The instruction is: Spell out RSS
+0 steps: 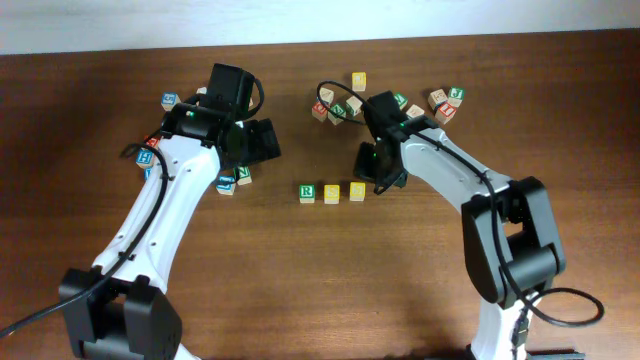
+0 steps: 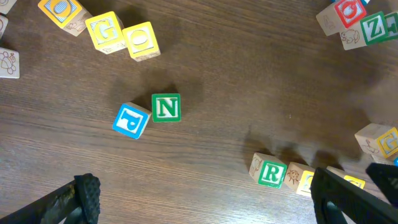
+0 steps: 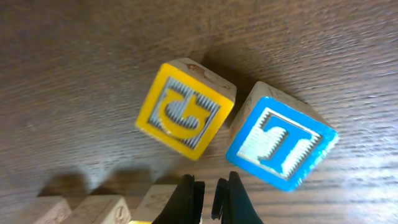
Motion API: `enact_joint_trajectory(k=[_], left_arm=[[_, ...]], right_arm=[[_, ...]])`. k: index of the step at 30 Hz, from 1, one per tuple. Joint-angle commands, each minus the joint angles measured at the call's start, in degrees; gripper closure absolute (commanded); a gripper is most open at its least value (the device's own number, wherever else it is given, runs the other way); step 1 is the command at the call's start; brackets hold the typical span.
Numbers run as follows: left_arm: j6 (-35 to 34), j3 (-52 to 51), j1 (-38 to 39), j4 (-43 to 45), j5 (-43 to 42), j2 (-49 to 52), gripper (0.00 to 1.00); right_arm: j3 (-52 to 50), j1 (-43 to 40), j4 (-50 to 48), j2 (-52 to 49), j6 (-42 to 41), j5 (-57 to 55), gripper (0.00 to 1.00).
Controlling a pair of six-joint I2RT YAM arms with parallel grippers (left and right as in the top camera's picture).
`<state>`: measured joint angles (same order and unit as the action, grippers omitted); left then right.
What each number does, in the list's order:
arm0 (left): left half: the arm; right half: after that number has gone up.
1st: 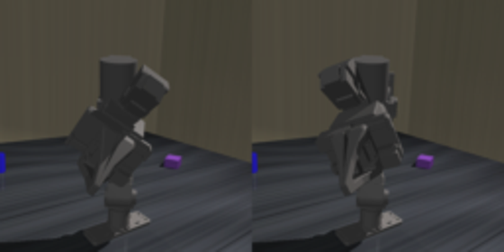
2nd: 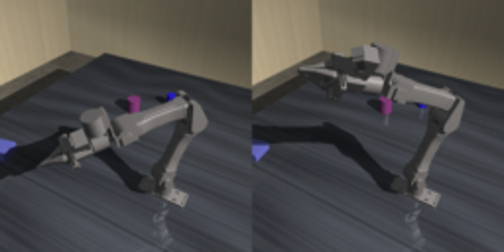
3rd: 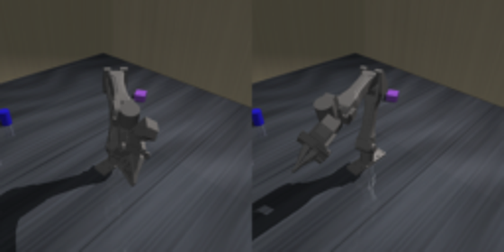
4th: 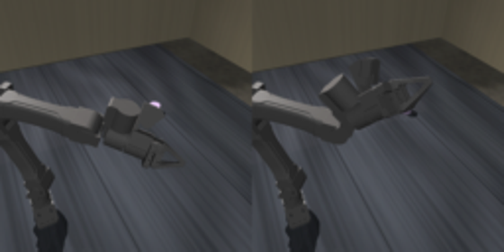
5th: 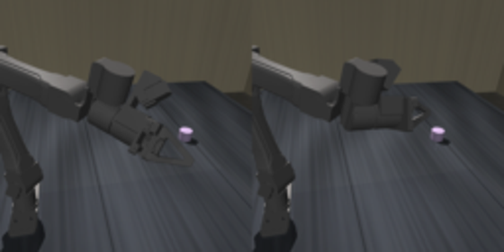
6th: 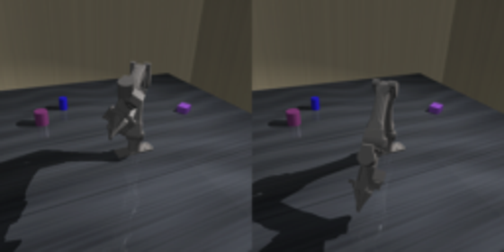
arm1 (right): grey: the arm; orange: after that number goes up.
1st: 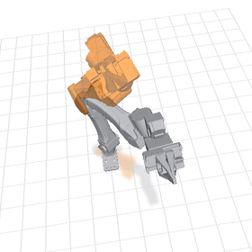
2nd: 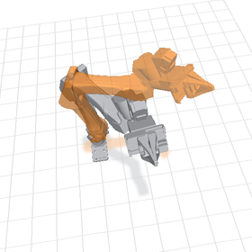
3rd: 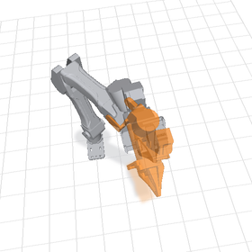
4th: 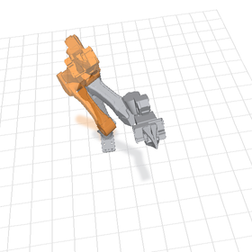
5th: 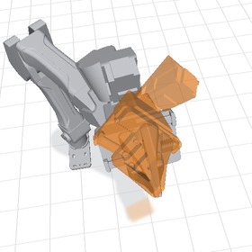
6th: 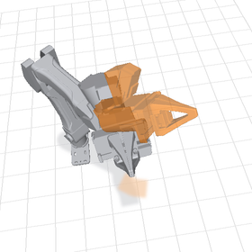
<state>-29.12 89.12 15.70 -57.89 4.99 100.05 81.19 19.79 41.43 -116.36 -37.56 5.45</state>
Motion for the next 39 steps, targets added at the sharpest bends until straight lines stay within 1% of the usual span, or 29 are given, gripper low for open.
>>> enact_joint_trajectory(k=[1,5,8,11,13,16,17,20,23,25,27,29,30,31,32,33,34,35,36,37,39], left_arm=[[0.33,-0.17,-0.22,-0.09,0.85,-1.6,0.01],[0.33,-0.17,-0.22,-0.09,0.85,-1.6,0.01],[0.33,-0.17,-0.22,-0.09,0.85,-1.6,0.01],[0.33,-0.17,-0.22,-0.09,0.85,-1.6,0.01],[0.33,-0.17,-0.22,-0.09,0.85,-1.6,0.01],[0.33,-0.17,-0.22,-0.09,0.85,-1.6,0.01],[0.33,-0.17,-0.22,-0.09,0.87,-1.6,0.01],[0.33,-0.17,-0.22,-0.09,0.85,-1.6,0.01],[0.33,-0.17,-0.22,-0.09,0.85,-1.6,0.01],[0.33,-0.17,-0.22,-0.09,0.85,-1.6,0.01],[0.33,-0.17,-0.22,-0.09,0.85,-1.6,0.01],[0.33,-0.17,-0.22,-0.09,0.85,-1.6,0.01],[0.33,-0.17,-0.22,-0.09,0.85,-1.6,0.01],[0.33,-0.17,-0.22,-0.09,0.87,-1.6,0.01],[0.33,-0.17,-0.22,-0.09,0.85,-1.6,0.01],[0.33,-0.17,-0.22,-0.09,0.87,-1.6,0.01],[0.33,-0.17,-0.22,-0.09,0.85,-1.6,0.01],[0.33,-0.17,-0.22,-0.09,0.85,-1.6,0.01],[0.33,-0.17,-0.22,-0.09,0.85,-1.6,0.01],[0.33,-0.17,-0.22,-0.09,0.87,-1.6,0.01],[0.33,-0.17,-0.22,-0.09,0.85,-1.6,0.01]], right_arm=[[-0.76,-0.33,-1.7,-3.21,-0.66,0.09,0.96],[-0.76,-0.83,-4.13,-3.82,-0.66,-2.08,0.96],[-0.66,-2.75,-5.68,-3.8,-0.35,-2.71,0.96],[-0.61,-5.64,-9.27,-3.8,4.57,-2.69,0.96],[-0.17,-7.54,-10.71,-3.8,6.43,-2.45,0.95],[2.78,-10.23,-10.4,-3.61,11.67,2.73,0.94],[4.5,-10.97,-8.83,-3.3,13.05,3.15,0.94],[11.74,-12.9,0.07,-2.34,14.95,2.69,0.94],[19.74,-13.84,10.25,-1.97,16.37,2.49,0.95],[25.29,-13.7,18.84,-1.97,16.41,2.91,0.94],[27.45,-13.11,26.03,-1.97,18.45,5.22,0.94],[27.32,-12.41,30.73,-1.99,21.03,8.11,0.88],[26.43,-11.54,32.87,-2.05,21.88,9.03,0.82],[25.29,-10.58,33.94,-2.05,22.34,9.18,0.61],[23.67,-9.07,34.42,-2.08,22.36,9.11,0.23],[22.71,-8.22,34.07,-2.08,22.34,9.11,0.14],[21.86,-7.43,33.35,-2.08,22.34,9.11,0.04],[20.74,-6.01,31.95,-2.08,22.34,9.14,0.02],[20.61,-5.33,31.61,-2.08,22.34,9.14,0.05],[20.61,-4.85,31.63,-2.08,22.34,9.14,0.14],[20.92,-4.44,31.8,-2.05,22.34,9.16,0.27]])
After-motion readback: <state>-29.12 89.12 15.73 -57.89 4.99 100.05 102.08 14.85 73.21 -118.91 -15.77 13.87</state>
